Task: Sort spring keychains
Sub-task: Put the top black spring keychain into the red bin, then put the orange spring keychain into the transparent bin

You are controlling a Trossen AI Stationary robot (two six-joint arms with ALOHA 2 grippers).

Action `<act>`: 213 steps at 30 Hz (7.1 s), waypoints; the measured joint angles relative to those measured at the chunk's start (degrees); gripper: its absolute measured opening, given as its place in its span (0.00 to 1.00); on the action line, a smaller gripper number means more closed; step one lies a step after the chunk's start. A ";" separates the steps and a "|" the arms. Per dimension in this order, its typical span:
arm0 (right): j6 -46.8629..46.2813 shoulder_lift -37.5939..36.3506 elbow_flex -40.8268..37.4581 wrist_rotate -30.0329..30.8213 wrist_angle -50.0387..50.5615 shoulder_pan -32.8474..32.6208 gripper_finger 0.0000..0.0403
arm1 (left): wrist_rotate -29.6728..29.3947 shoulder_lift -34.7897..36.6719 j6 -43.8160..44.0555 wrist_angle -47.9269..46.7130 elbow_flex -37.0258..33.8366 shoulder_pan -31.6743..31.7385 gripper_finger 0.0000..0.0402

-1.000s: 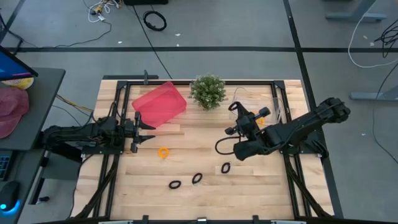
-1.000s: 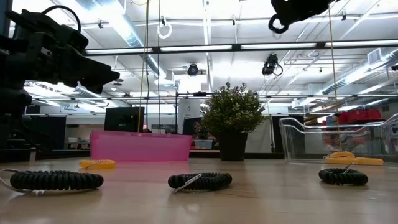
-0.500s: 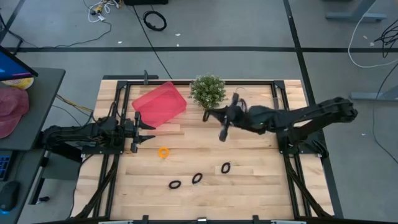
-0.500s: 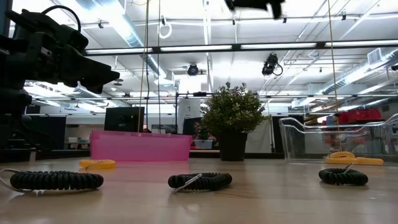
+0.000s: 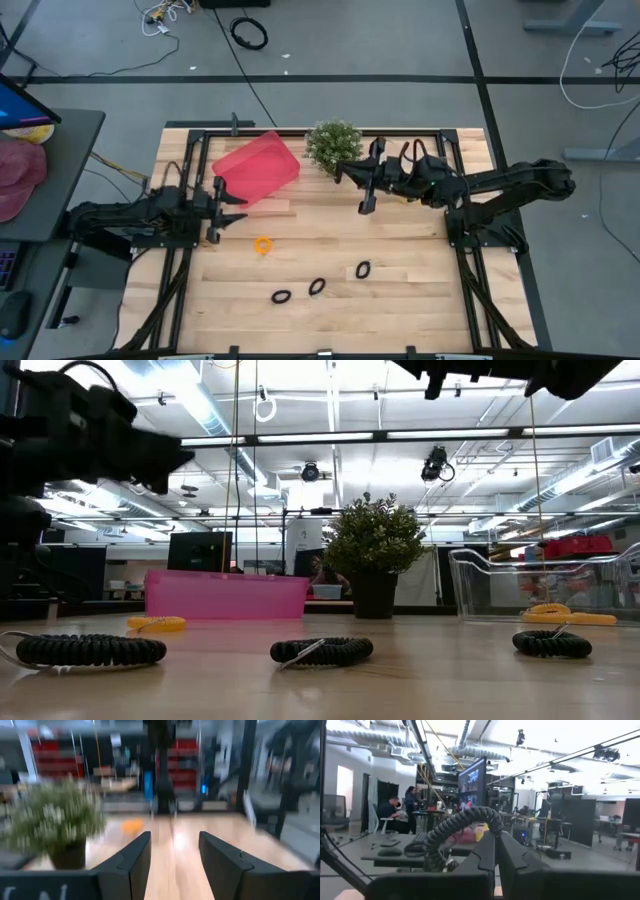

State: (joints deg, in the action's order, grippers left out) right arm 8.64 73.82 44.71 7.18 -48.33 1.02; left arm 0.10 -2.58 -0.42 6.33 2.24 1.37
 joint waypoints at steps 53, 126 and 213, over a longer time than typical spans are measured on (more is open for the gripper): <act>0.86 17.09 12.85 3.35 12.72 -5.66 0.00 | 4.24 -56.95 1.30 26.83 27.55 -3.23 0.43; -0.35 16.28 17.92 3.37 28.36 -6.73 0.48 | -16.73 -53.70 -7.21 16.65 28.83 -7.83 0.04; -6.57 6.73 17.90 3.81 54.48 -15.55 0.51 | -12.84 -47.51 3.84 -13.93 28.70 18.90 0.48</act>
State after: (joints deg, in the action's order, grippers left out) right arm 2.07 80.55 62.61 10.98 6.15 -14.54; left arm -12.74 -50.10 3.42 -7.60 30.94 20.27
